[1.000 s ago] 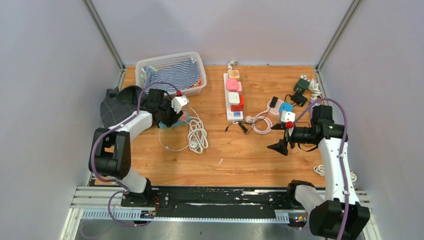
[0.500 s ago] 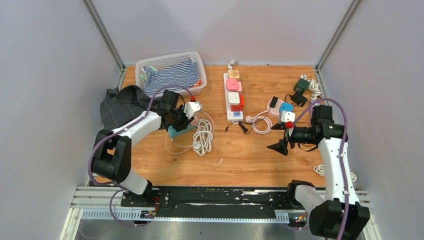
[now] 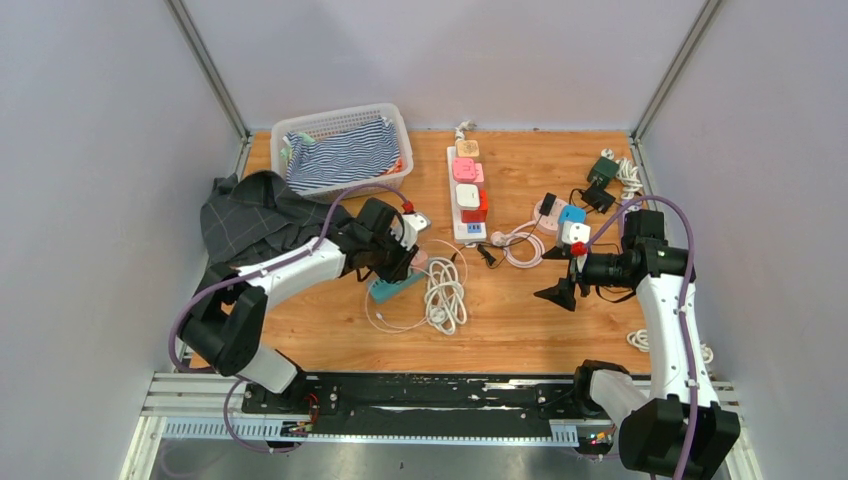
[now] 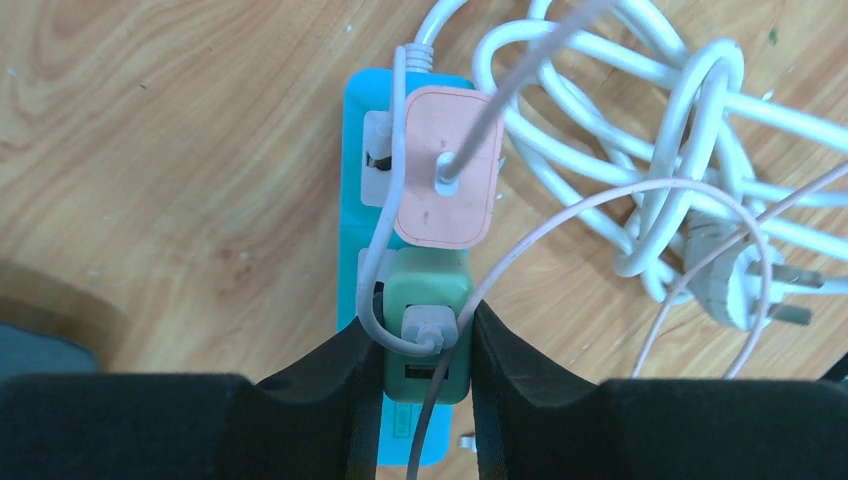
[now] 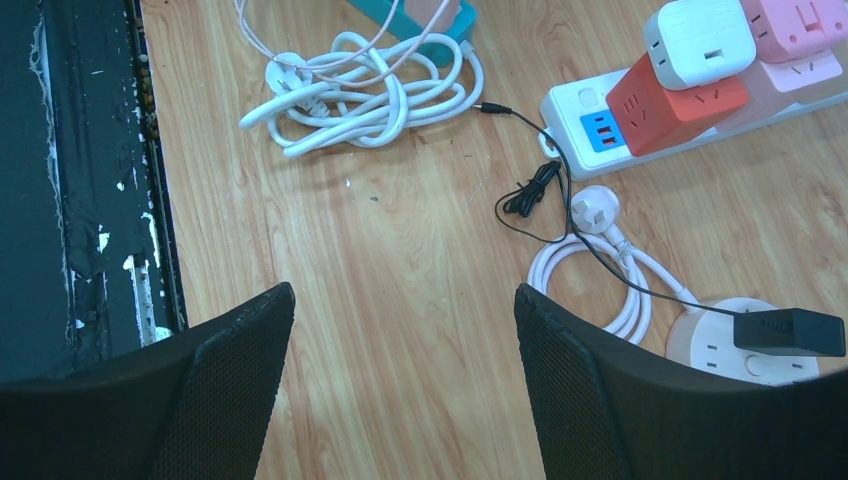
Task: Pull the plug off the socket
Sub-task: Move the socket to the center of the board.
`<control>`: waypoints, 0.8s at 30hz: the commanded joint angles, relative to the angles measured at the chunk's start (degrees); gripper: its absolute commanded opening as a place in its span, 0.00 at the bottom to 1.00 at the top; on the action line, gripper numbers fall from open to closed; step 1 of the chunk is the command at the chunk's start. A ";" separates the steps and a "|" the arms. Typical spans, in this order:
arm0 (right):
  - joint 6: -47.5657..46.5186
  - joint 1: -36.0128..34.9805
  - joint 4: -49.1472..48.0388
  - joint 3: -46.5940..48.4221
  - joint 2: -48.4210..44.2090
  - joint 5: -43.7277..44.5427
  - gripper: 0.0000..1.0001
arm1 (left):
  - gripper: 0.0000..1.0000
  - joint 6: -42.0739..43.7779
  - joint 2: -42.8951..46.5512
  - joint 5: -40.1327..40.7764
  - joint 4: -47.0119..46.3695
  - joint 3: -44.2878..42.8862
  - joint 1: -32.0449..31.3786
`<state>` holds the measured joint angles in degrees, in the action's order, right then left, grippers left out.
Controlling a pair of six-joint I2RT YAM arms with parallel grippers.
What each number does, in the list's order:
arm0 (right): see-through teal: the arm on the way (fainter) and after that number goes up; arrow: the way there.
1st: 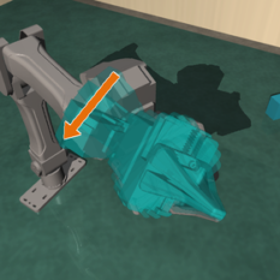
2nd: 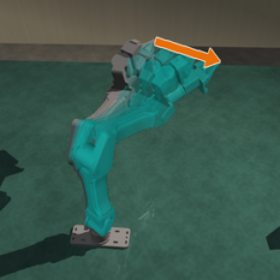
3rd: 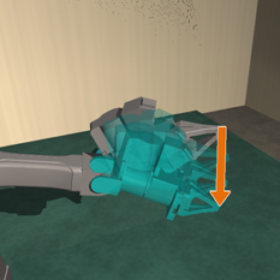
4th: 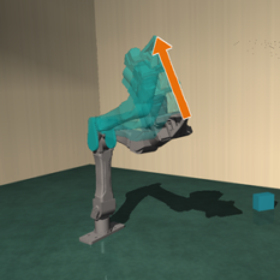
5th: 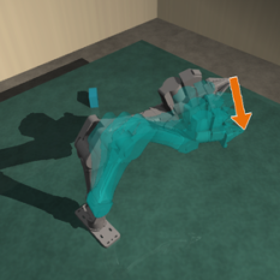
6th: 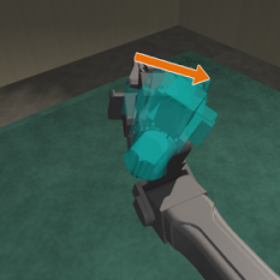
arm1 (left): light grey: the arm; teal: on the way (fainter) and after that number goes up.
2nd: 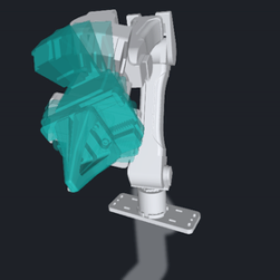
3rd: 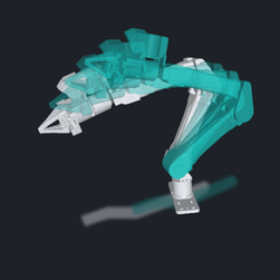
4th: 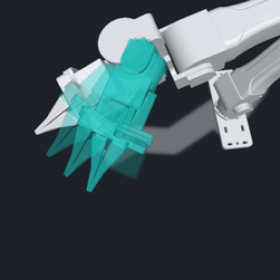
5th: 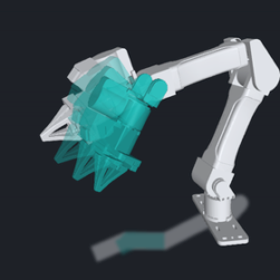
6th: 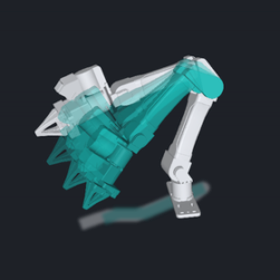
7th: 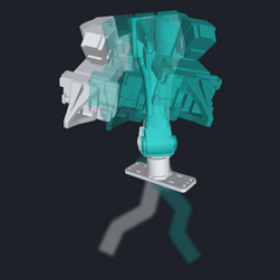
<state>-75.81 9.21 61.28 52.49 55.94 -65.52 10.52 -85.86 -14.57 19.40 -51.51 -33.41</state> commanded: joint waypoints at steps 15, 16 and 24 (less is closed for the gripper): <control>0.38 -1.56 1.30 -0.98 3.14 -2.06 0.82 | 0.66 -24.58 -6.01 23.05 -13.80 -1.05 -19.49; 0.35 -1.61 1.35 -0.98 3.20 -2.11 0.82 | 0.79 -24.13 -5.19 23.76 -13.92 -1.04 -19.65; 0.47 -1.74 1.30 -1.01 3.64 -1.76 0.82 | 1.00 -20.46 4.65 21.74 -14.66 -0.60 -19.77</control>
<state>-75.81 8.36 61.30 52.10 59.31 -65.98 -11.90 -86.59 6.92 7.46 -52.66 -52.97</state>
